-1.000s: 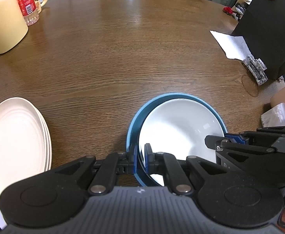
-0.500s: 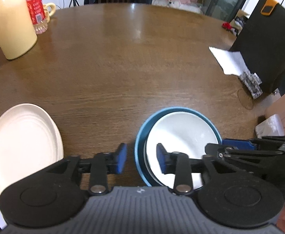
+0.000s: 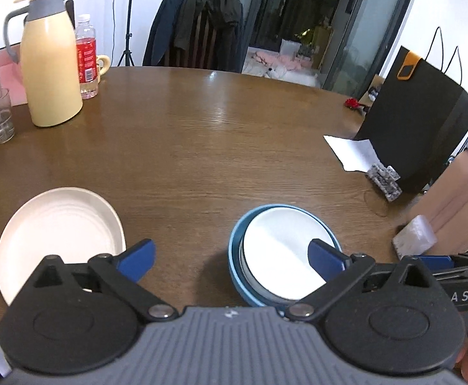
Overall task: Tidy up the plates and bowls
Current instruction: 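Open both grippers to release the small white bowl inside the blue bowl, then pull both grippers back and move them to the blue bowl's rim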
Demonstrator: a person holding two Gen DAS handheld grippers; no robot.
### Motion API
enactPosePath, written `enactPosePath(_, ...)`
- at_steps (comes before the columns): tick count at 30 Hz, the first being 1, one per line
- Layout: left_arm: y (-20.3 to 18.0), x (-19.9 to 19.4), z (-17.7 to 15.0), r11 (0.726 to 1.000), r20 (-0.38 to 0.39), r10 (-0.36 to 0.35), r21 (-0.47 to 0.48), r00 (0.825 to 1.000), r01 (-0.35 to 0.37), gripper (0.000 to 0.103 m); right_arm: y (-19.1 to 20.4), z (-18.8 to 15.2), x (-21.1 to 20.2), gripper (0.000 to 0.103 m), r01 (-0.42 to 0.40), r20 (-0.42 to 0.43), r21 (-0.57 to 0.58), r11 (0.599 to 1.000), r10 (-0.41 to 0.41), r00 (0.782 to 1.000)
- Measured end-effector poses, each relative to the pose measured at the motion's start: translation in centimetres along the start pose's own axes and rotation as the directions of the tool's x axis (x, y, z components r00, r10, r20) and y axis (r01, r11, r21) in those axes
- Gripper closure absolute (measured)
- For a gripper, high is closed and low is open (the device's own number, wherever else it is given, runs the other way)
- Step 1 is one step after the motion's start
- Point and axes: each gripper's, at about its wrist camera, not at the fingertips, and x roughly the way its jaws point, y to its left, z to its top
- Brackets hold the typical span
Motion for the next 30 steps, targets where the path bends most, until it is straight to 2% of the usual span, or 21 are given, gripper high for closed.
enactPosePath(11,1.0,-4.2,-3.0,0.994,0.1,0.106,-0.024,0.989,-0.104,0.0,0.2,-3.9,-4.5,0.0,0.009,0.128,-0.04,0.999,-0.004,0.992)
enactPosePath(15,1.4,-4.7,-3.2,0.992,0.133,0.129,-0.017,0.983,-0.128,0.0,0.7,-5.0,-5.7,0.0,0.029,0.212,-0.053,0.998,-0.017,0.977)
enactPosePath(18,2.0,-4.6,-3.1,0.992,0.128,0.125,-0.011,0.984,-0.124,0.0,1.0,-5.5,-6.1,0.0,0.058,0.255,-0.069,0.996,-0.038,0.966)
enactPosePath(21,3.0,-4.4,-3.0,0.993,0.111,0.114,-0.009,0.987,-0.114,0.0,1.6,-5.5,-5.9,0.0,0.08,0.257,-0.06,0.995,-0.062,0.965)
enactPosePath(25,4.0,-4.2,-2.7,0.998,0.101,0.067,0.001,0.993,-0.068,0.0,2.2,-5.4,-5.4,0.0,0.018,0.212,-0.004,1.0,-0.016,0.977)
enactPosePath(30,5.1,-3.7,-2.1,0.999,0.097,0.028,0.03,0.995,-0.031,0.0,3.6,-4.7,-4.5,0.0,0.04,0.192,0.033,0.999,-0.046,0.98)
